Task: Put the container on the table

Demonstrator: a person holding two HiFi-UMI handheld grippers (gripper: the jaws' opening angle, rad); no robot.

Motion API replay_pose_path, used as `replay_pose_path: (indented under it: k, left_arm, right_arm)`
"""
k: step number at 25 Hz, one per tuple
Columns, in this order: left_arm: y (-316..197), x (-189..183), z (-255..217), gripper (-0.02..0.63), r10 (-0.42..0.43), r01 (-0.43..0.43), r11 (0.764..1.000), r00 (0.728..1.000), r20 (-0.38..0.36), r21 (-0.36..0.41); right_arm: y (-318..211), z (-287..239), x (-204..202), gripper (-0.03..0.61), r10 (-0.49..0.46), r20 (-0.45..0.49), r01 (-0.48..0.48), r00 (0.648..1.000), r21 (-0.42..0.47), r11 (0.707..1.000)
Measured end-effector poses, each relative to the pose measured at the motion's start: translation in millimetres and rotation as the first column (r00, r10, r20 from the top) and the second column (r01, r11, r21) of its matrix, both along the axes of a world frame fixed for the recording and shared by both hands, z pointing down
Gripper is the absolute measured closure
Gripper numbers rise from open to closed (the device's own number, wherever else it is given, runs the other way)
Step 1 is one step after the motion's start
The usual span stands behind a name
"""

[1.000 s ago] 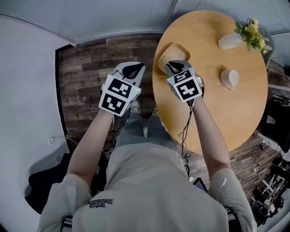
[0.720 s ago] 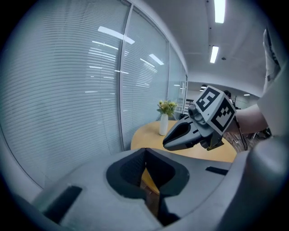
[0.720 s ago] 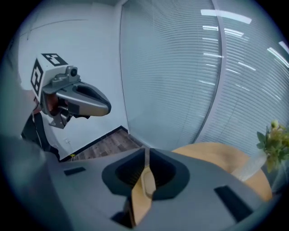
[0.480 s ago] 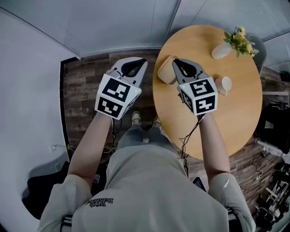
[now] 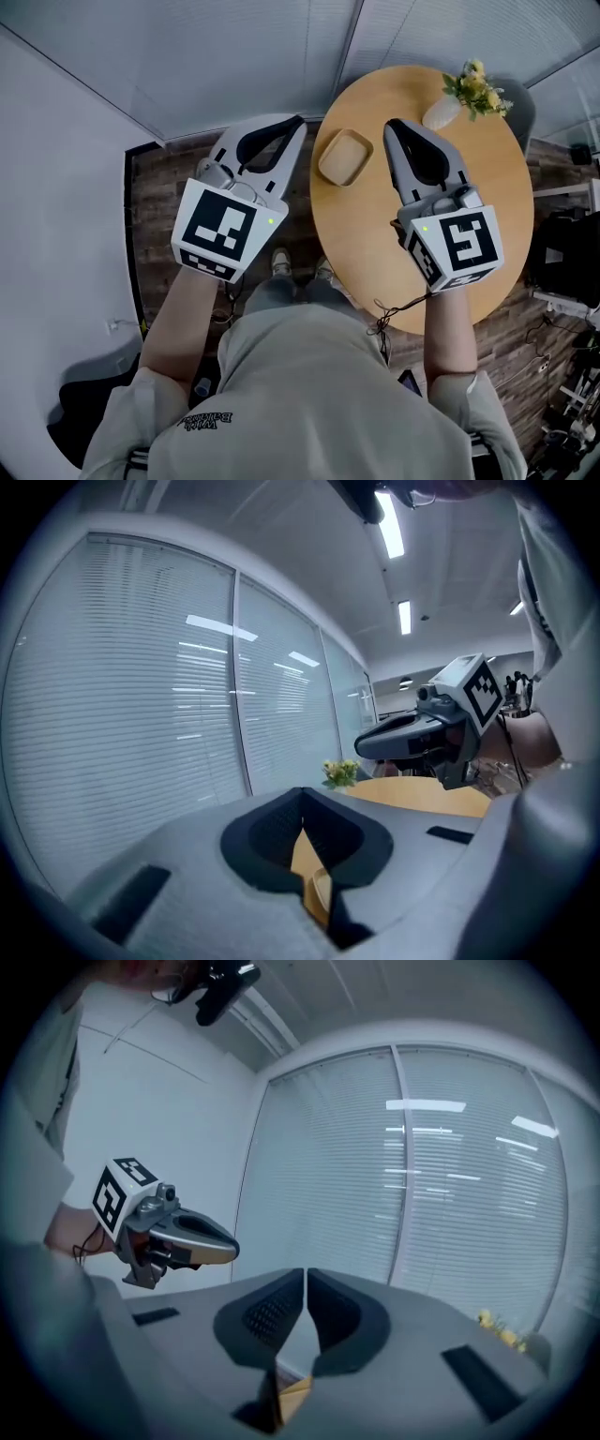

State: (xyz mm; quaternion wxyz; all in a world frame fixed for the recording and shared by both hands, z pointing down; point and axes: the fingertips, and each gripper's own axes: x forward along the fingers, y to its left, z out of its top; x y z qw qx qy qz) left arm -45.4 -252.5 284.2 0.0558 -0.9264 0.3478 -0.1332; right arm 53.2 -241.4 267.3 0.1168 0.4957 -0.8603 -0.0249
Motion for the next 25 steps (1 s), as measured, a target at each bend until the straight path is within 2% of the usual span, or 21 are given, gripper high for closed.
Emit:
replay_pose_path:
  k: [4, 8, 20, 25]
  left_arm:
    - [14.5, 0.8, -34.8, 0.592, 0.019, -0.017, 0.998, 0.999, -0.045, 0.055]
    - [28.4, 1.3, -59.8, 0.592, 0.026, -0.019, 0.997, 0.995, -0.093, 0.079]
    - [63.1, -5.8, -75.0, 0.592, 0.047, -0.038, 0.994, 0.995, -0.09, 0.099]
    - [69.8, -4.4, -76.6, 0.592, 0.05, -0.041, 0.995, 0.994, -0.099, 0.089]
  right_arm:
    - [22.6, -34.2, 4.9, 0.545, 0.018, 0.042, -0.022, 0.999, 0.078, 0.997]
    - [40.7, -53.0, 10.4, 0.545, 0.026, 0.093, -0.036, 0.995, 0.104, 0.994]
    - [74.0, -80.7, 13.2, 0.545, 0.026, 0.116, -0.045, 0.993, 0.162, 0.986]
    - [82.1, -82.0, 12.5, 0.545, -0.004, 0.141, -0.015, 0.99, 0.135, 0.991]
